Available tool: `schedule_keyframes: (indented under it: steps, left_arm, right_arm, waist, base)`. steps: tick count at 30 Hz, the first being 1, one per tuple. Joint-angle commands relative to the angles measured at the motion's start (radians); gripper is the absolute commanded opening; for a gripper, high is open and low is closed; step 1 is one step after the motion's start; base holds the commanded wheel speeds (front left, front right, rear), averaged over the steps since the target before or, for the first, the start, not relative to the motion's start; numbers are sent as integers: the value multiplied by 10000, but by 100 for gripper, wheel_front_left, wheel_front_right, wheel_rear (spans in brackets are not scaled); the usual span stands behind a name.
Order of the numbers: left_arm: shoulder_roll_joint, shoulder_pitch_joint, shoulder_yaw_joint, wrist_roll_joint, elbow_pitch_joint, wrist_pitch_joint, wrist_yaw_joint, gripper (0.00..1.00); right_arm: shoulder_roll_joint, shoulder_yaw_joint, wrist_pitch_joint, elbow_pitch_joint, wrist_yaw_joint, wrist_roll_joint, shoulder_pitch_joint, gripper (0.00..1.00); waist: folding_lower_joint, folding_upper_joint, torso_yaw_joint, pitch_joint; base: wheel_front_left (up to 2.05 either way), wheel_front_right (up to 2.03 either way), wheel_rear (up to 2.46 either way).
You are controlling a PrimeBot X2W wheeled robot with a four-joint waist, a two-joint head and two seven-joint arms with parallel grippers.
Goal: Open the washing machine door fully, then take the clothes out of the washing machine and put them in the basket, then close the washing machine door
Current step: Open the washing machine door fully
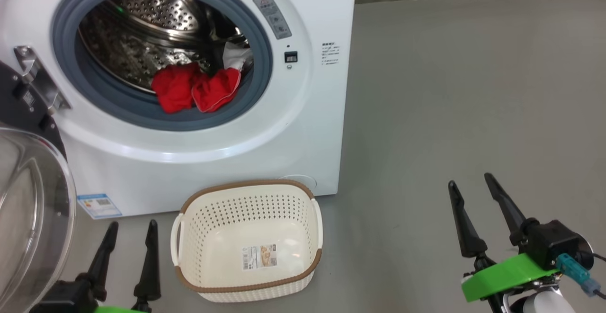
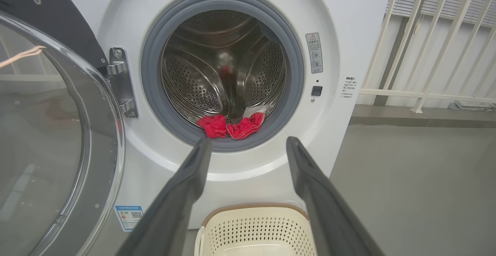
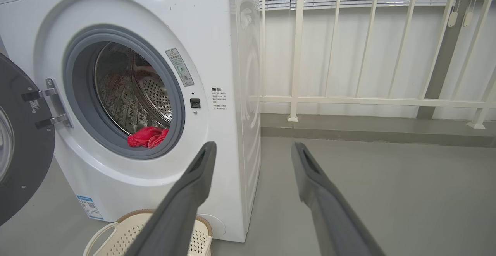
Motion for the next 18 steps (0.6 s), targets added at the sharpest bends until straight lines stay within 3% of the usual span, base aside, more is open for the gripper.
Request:
schedule_keyframes:
  steps: [1,18]
  left_arm:
    - [159,-122,304,89,-207,-106,67,100]
    - [67,405,288,510,-397,-130,108,100]
  right_arm:
    - [-125,261,-64,-312,46,-182,-59,100]
    - [-240,98,-64,-573,46,-233,497,100]
  waist:
    - [0,0,-100,-107]
    - [0,0,-168,-404]
  base:
    - [0,0,0]
    - [0,0,0]
